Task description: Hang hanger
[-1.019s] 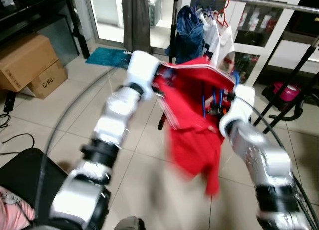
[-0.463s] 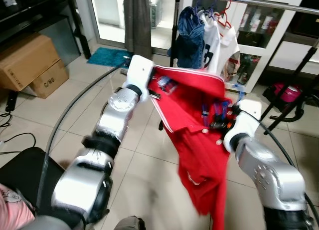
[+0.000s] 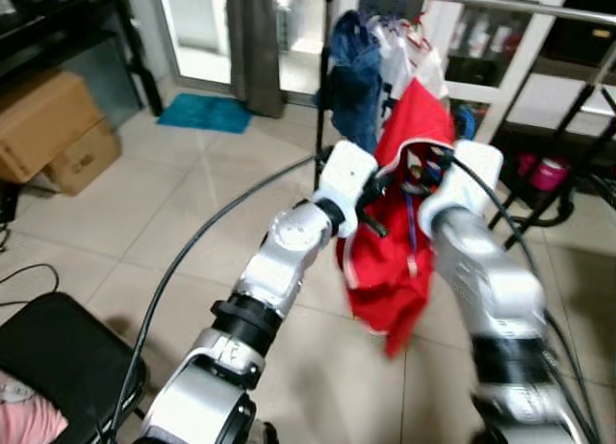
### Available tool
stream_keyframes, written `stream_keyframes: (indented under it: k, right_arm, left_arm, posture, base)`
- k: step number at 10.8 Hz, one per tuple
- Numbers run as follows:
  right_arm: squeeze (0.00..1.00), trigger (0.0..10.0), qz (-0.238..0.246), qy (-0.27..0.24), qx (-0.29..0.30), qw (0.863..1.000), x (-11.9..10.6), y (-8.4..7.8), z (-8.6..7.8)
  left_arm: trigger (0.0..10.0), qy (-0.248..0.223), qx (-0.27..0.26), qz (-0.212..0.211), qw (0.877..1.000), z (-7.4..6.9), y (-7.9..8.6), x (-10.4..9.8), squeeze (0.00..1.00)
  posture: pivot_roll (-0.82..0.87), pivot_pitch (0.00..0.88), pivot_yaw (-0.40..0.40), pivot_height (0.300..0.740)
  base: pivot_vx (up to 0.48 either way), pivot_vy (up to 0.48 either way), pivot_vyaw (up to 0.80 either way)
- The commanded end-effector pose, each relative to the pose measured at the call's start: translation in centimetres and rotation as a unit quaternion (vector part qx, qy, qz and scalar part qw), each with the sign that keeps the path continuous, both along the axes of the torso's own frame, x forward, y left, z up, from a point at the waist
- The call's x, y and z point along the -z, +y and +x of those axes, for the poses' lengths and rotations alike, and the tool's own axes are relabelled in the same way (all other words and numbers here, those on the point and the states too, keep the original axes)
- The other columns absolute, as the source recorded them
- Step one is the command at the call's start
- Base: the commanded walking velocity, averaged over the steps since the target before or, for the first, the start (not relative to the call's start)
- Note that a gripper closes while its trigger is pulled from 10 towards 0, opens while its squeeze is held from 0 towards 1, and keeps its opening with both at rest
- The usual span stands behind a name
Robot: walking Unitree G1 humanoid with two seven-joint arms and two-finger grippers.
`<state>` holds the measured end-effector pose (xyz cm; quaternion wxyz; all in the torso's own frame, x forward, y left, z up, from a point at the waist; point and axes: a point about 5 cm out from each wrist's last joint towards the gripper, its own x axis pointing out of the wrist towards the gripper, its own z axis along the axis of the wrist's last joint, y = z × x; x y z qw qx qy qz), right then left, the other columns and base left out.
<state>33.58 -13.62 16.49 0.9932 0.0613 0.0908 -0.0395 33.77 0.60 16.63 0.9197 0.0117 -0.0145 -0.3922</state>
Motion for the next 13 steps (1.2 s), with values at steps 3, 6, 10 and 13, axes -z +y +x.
stream_keyframes:
  k: [3, 6, 10, 13]
  right_arm:
    - [0.00, 10.0, -0.014, -0.006, -0.078, 0.997, -0.3, 2.1, 0.7]
    - [0.00, 10.0, -0.019, 0.042, -0.058, 0.997, 2.4, 0.3, 0.2]
    - [0.00, 10.0, 0.010, 0.064, -0.039, 0.997, 3.0, -2.4, -3.5]
    - [0.00, 10.0, 0.007, 0.039, 0.048, 0.998, 1.9, -4.1, -3.2]
  left_arm:
    - [0.0, 0.034, 0.027, -0.083, 0.996, -0.6, -0.6, -1.5, 0.00]
    - [0.0, -0.003, -0.074, -0.101, 0.992, 1.7, 2.7, -4.1, 0.00]
    - [0.0, -0.026, -0.258, -0.049, 0.965, 5.0, 10.0, -4.1, 0.00]
    - [0.0, -0.008, -0.158, -0.028, 0.987, 3.7, 6.7, -2.6, 0.00]
  posture:
    - [0.00, 0.000, 0.001, 0.740]
    - [0.00, 0.000, 0.004, 0.740]
    - [-0.01, 0.000, 0.014, 0.740]
    - [0.00, 0.000, 0.017, 0.740]
  base:
    - [0.000, 0.000, 0.00]
    - [0.000, 0.000, 0.00]
    - [0.000, 0.000, 0.00]
    - [0.000, 0.000, 0.00]
